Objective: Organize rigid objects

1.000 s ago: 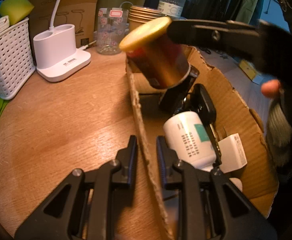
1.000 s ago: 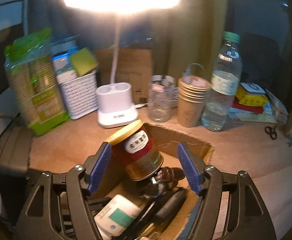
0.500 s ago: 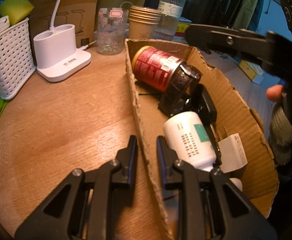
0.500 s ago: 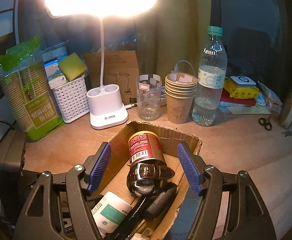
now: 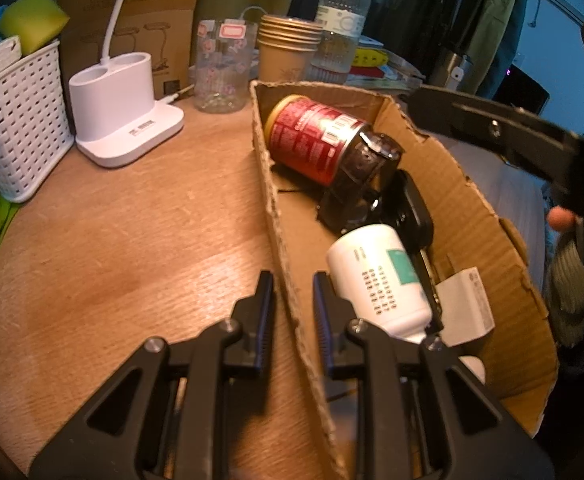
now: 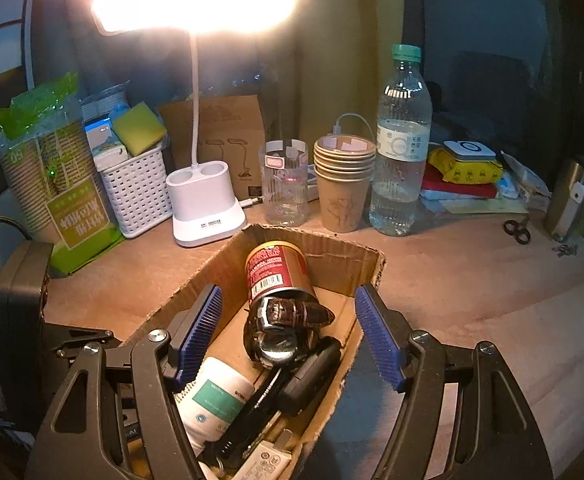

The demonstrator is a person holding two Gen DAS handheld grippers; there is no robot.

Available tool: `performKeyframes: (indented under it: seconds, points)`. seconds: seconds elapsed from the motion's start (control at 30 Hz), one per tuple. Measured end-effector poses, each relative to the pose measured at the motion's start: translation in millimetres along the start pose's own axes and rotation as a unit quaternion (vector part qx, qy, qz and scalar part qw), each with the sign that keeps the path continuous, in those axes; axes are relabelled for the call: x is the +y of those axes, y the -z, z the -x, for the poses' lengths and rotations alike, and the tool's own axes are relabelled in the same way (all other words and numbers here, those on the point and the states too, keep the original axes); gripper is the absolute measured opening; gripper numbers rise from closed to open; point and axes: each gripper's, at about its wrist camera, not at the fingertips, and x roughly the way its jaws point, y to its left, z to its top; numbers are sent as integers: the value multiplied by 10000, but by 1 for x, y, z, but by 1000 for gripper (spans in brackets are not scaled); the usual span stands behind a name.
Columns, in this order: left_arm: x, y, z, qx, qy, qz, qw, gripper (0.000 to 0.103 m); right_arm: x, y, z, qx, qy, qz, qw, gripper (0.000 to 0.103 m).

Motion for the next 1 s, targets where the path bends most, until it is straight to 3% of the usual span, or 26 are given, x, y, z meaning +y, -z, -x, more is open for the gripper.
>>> performKeyframes:
  seconds: [0.8,1.0]
  points:
    - [-11,2,10,-174,-189,-194,9995,22,-26,44,44,81,514,-442,9977,72]
    - [-18,3,18,-303,-521,-321,9977,36,-34,47,58,38,651,-536,9964,72]
